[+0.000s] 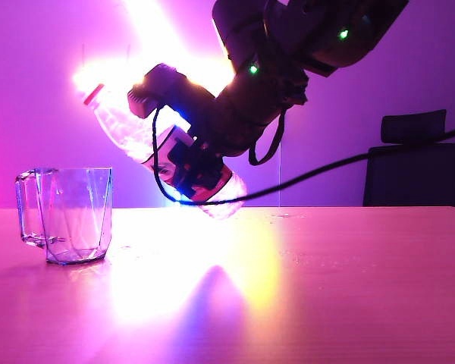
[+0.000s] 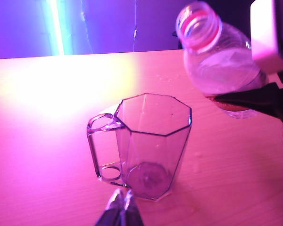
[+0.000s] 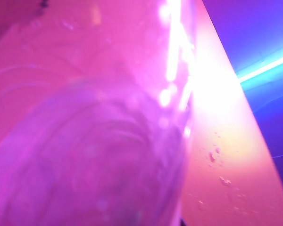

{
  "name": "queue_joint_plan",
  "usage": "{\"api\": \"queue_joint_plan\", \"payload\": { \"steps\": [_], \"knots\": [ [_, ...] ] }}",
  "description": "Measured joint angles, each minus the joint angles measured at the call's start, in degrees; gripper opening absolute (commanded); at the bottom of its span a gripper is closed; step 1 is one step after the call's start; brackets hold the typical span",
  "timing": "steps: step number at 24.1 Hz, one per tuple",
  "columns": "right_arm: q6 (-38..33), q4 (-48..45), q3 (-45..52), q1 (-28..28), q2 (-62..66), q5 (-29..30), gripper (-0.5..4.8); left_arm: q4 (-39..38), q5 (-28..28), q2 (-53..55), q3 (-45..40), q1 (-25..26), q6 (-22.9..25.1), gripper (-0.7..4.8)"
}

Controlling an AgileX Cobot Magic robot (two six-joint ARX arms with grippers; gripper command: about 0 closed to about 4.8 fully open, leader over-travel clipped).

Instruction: Pick up the mineral water bottle on the table and pour water into the mug until it's half full.

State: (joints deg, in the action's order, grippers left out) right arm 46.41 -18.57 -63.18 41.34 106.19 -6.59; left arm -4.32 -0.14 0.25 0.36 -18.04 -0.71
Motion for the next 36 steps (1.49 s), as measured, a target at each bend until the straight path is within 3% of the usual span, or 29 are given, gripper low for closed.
{"api": "queue_joint_plan", "payload": {
  "steps": [6, 16, 36],
  "knots": [
    [7.3, 0.0, 0.0, 0.6, 0.2, -5.9, 1.79, 0.0, 0.0, 0.0, 0.0, 3.3, 0.0, -0.02],
    [14.1, -0.2, -2.9, 0.7, 3.0, -13.5, 1.79, 0.0, 0.0, 0.0, 0.0, 3.3, 0.0, -0.02],
    [27.1, -3.4, -2.9, 1.4, 3.0, -20.3, 1.78, 0.0, 0.0, 0.0, 0.0, 3.3, 0.0, -0.02]
  ]
}}
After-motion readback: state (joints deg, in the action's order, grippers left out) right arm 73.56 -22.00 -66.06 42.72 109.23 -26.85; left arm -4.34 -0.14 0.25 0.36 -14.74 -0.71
